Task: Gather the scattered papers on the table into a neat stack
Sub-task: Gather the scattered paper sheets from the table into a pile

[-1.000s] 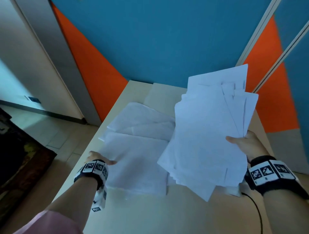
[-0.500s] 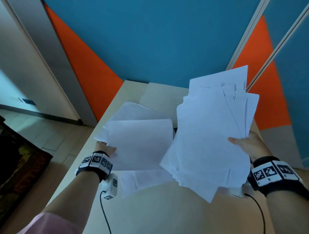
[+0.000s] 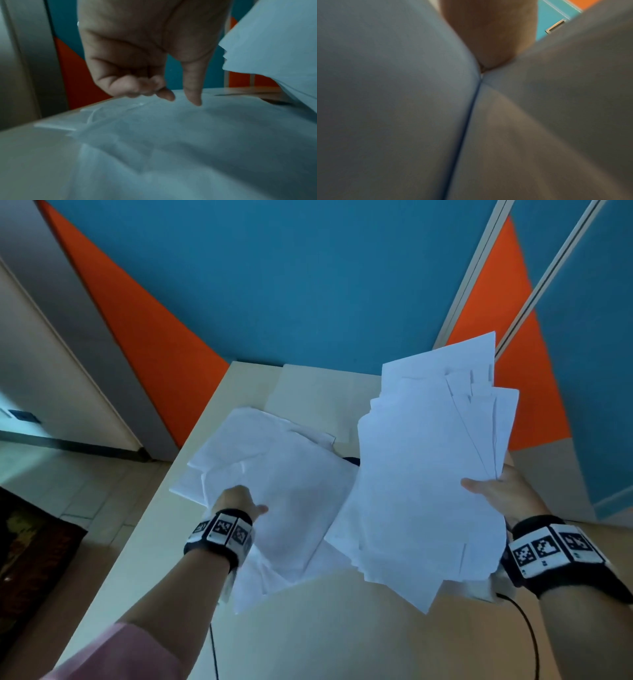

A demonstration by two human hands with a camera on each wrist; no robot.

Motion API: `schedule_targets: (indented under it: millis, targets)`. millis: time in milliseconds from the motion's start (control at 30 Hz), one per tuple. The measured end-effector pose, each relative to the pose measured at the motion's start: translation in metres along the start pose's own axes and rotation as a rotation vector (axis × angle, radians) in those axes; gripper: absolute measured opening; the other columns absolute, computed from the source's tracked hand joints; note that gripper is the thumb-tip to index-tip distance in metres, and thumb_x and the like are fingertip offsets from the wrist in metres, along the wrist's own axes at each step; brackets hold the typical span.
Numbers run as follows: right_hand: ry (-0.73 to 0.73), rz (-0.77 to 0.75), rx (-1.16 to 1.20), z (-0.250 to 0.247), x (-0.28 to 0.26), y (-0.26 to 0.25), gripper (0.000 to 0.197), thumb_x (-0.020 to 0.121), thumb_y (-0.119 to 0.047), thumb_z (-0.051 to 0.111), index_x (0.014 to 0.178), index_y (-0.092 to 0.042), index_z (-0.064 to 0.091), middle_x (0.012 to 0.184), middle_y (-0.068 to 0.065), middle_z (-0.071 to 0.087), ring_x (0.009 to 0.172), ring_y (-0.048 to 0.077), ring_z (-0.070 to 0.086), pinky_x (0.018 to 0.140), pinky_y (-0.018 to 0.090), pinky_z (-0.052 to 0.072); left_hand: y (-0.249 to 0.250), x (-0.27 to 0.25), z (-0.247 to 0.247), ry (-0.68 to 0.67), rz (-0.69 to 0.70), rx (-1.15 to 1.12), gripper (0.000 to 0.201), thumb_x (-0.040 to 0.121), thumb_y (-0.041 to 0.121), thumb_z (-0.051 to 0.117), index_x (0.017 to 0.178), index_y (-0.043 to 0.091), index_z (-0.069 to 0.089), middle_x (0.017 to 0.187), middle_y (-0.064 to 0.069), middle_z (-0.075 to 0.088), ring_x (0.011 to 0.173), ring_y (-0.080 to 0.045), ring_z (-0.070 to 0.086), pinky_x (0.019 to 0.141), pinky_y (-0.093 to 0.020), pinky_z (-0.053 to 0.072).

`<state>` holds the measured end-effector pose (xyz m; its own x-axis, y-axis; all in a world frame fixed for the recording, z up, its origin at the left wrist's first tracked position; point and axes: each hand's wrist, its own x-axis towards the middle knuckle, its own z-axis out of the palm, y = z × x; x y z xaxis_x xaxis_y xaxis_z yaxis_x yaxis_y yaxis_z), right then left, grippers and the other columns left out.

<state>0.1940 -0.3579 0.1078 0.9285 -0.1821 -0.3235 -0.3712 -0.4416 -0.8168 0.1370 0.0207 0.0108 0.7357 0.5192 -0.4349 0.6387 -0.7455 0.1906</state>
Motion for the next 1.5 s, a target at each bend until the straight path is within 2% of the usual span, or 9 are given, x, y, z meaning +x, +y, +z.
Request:
schedule_targets:
  millis: [200,300,400,500,633,833,1000,1367,1500]
  targets:
    - [0.019,0.039,-0.047,0.008,0.003,0.002,0.04,0.084,-0.01,0.067,0.122,0.0,0.057,0.113,0.015,0.064,0.108,0.033,0.06,0.1,0.048,0.045,0.012,0.018,0.003,0.008,-0.156,-0.032,0.098,0.064,0.054,0.075,0.138,0.009,0.03,0.139,-0.015,0.042,0.13,-0.033,0.04,0.105,-0.047,0.033]
    - [0.009,0.049,-0.067,0.009,0.006,0.003,0.039,0.086,-0.01,0.065,0.122,0.0,0.057,0.113,0.013,0.063,0.105,0.031,0.06,0.098,0.044,0.045,0.011,0.019,0.01,-0.015,-0.131,-0.158,0.058,0.072,0.039,0.073,0.114,0.008,0.048,0.118,-0.014,0.063,0.111,-0.033,0.057,0.102,-0.044,0.036]
    - [0.004,0.064,-0.061,0.011,0.007,0.005,0.039,0.086,-0.009,0.065,0.123,-0.001,0.056,0.111,0.011,0.063,0.105,0.03,0.06,0.095,0.04,0.045,0.01,0.01,0.018,0.024,-0.159,-0.216,0.026,0.079,0.034,0.065,0.093,0.013,0.057,0.117,-0.013,0.059,0.107,-0.033,0.054,0.098,-0.042,0.041]
    - [0.009,0.084,-0.051,0.014,0.006,0.006,0.045,0.084,-0.011,0.067,0.125,-0.002,0.053,0.122,0.015,0.063,0.111,0.033,0.059,0.097,0.044,0.046,0.01,-0.008,0.021,0.065,-0.322,-0.254,0.042,0.071,0.042,0.072,0.102,0.017,0.058,0.129,-0.015,0.034,0.117,-0.036,0.037,0.098,-0.045,0.035]
    - [0.006,0.091,-0.061,0.015,0.005,0.005,0.044,0.085,-0.011,0.066,0.126,-0.001,0.052,0.123,0.015,0.062,0.112,0.033,0.058,0.096,0.041,0.045,0.008,-0.005,0.02,0.119,-0.428,-0.534,0.079,0.057,0.036,0.084,0.117,0.014,0.037,0.125,-0.021,0.041,0.114,-0.04,0.045,0.096,-0.05,0.041]
    - [-0.01,0.084,-0.093,0.015,0.003,0.008,0.039,0.086,-0.01,0.065,0.123,0.001,0.056,0.121,0.016,0.063,0.106,0.029,0.059,0.093,0.038,0.045,0.013,-0.004,0.012,0.064,-0.374,-0.757,0.075,0.07,0.024,0.08,0.126,0.001,0.035,0.117,-0.021,0.06,0.106,-0.039,0.06,0.081,-0.039,0.048]
    - [-0.003,0.073,-0.096,0.009,0.003,0.01,0.036,0.086,-0.008,0.064,0.12,0.001,0.057,0.12,0.017,0.064,0.104,0.03,0.06,0.096,0.04,0.045,0.019,-0.01,0.002,-0.128,-0.291,-0.568,0.056,0.089,0.035,0.058,0.132,0.0,0.046,0.134,-0.014,0.054,0.124,-0.025,0.052,0.094,-0.028,0.042]
    - [0.034,0.04,-0.094,-0.014,-0.001,0.002,0.033,0.086,-0.008,0.064,0.119,-0.003,0.058,0.117,0.016,0.065,0.107,0.033,0.061,0.097,0.046,0.046,-0.007,0.012,-0.062,0.083,-0.08,-0.812,0.049,0.082,0.017,0.068,0.122,-0.007,0.054,0.121,-0.026,0.061,0.109,-0.04,0.059,0.086,-0.035,0.044]
    - [0.014,0.015,-0.073,-0.009,-0.005,-0.006,0.038,0.085,-0.01,0.065,0.122,-0.004,0.057,0.12,0.013,0.064,0.111,0.033,0.06,0.102,0.049,0.044,-0.011,0.015,-0.074,0.009,-0.001,-1.018,0.046,0.074,0.017,0.077,0.112,-0.004,0.061,0.112,-0.025,0.066,0.103,-0.04,0.063,0.096,-0.053,0.048]
